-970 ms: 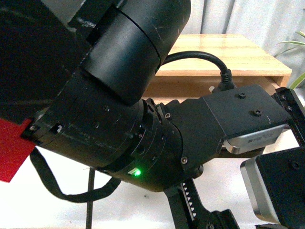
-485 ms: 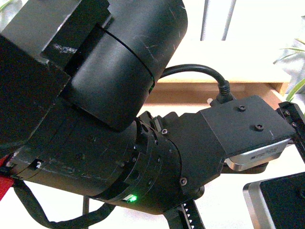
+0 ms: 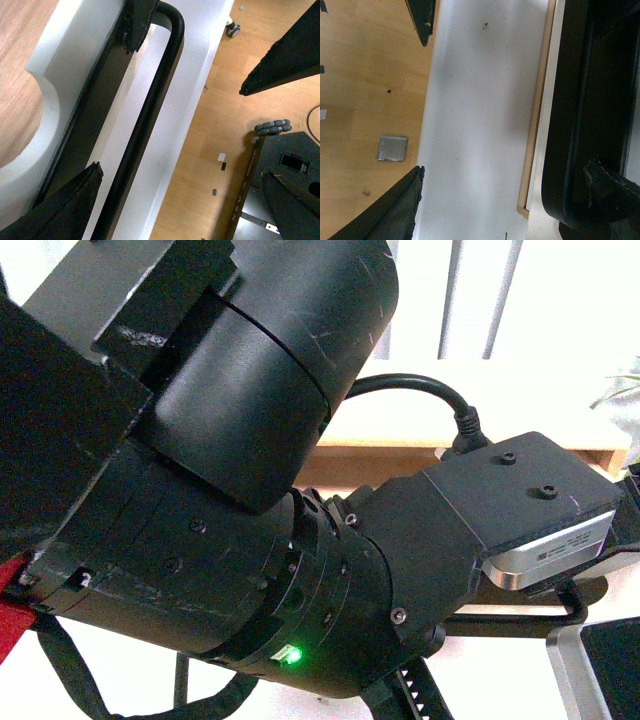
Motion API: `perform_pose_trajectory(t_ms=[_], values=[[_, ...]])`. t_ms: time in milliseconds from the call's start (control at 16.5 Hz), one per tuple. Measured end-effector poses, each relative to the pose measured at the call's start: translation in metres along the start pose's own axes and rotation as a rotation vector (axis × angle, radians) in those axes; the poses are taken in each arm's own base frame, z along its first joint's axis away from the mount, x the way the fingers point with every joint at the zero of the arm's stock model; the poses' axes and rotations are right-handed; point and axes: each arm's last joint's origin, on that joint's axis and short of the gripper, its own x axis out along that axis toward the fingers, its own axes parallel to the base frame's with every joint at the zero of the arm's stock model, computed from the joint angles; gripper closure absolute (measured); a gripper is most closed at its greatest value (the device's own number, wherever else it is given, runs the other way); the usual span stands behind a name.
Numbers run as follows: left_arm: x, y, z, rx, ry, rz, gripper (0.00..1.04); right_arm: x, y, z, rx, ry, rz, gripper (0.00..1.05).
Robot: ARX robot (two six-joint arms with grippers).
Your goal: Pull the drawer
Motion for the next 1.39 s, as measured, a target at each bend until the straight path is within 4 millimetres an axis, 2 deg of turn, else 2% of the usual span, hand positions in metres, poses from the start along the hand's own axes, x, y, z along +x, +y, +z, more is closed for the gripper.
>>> perform_pose_trajectory(t_ms=[182, 303, 545, 727, 848, 970, 1091, 1212, 1394], values=[[-0.005, 0.001, 0.001, -0.024, -0.017, -0.006, 0.07, -0.007, -0.004, 0.003, 0.009, -0.001, -0.01, 0.06], [-0.016, 0.004, 0.003, -0.052, -0.047, -0.018, 0.07, -0.019, -0.014, 0.009, 0.026, -0.02, -0.041, 0.06], [-0.066, 0.021, 0.02, -0.091, -0.225, 0.07, 0.07, -0.049, -0.036, 0.022, 0.103, -0.096, -0.13, 0.06], [-0.092, 0.036, 0.016, -0.186, -0.31, 0.148, 0.07, -0.066, -0.044, 0.02, 0.233, -0.128, -0.208, 0.06], [-0.11, 0.05, 0.003, -0.298, -0.345, 0.251, 0.07, -0.077, -0.053, 0.013, 0.358, -0.13, -0.326, 0.06], [-0.128, 0.07, -0.021, -0.478, -0.365, 0.426, 0.07, -0.087, -0.061, 0.004, 0.531, -0.11, -0.474, 0.06], [-0.143, 0.083, -0.051, -0.699, -0.334, 0.6, 0.07, -0.094, -0.063, -0.012, 0.788, -0.079, -0.601, 0.06], [-0.159, 0.083, -0.085, -0.893, -0.343, 0.724, 0.07, -0.099, -0.055, -0.025, 1.06, -0.065, -0.692, 0.06], [-0.184, 0.066, -0.114, -1.003, -0.375, 0.857, 0.07, -0.116, -0.046, -0.022, 1.258, -0.157, -0.792, 0.06]])
